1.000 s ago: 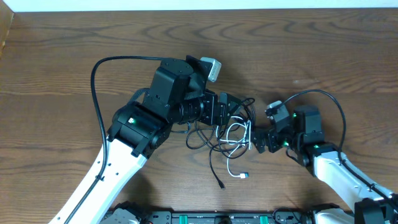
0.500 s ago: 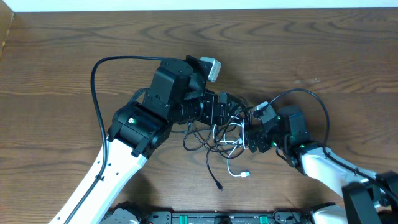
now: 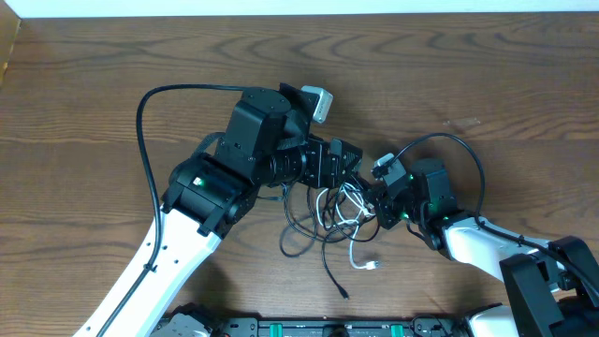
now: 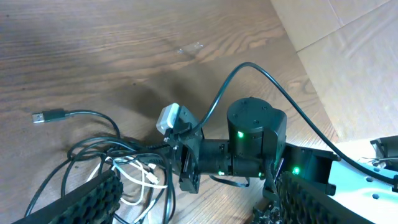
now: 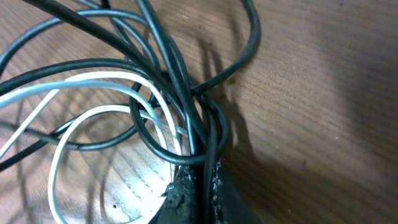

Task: Untangle cables
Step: 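Grasp a black cable loop with the right gripper below the left gripper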

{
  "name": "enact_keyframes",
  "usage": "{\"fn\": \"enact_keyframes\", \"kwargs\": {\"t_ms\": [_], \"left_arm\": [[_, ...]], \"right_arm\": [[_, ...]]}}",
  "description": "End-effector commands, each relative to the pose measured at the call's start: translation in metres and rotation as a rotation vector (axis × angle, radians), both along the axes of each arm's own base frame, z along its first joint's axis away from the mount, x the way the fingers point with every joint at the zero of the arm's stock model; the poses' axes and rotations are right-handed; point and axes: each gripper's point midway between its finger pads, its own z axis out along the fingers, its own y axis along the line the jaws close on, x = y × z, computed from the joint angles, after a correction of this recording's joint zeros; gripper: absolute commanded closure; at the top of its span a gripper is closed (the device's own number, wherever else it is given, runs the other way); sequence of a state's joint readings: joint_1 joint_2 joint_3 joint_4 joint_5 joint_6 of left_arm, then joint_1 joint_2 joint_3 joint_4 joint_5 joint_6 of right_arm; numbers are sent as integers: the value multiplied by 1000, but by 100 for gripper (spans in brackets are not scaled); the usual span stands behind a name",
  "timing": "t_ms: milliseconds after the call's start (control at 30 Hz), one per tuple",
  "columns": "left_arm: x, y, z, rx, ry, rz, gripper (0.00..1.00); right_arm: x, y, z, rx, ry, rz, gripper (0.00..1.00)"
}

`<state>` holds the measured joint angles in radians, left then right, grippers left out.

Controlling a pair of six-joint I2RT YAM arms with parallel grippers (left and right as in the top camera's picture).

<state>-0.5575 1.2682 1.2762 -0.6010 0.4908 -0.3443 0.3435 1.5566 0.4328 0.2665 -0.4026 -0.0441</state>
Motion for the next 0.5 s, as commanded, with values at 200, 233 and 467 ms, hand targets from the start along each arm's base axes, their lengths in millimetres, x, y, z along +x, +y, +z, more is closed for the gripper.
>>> {"fn": "enact_keyframes", "kwargs": {"t_ms": [200,233,467], "left_arm": [[2,-1,0,-3,5,11,21],[2,0,0,-5,8,14,21],[3,-1,1,-9,11,18,21]], "right_arm": [[32,-1,67,34,-247,-41,99],[34,0,78,47,-279,-42,99],[36,1,129,97,-420,-42,99]]}}
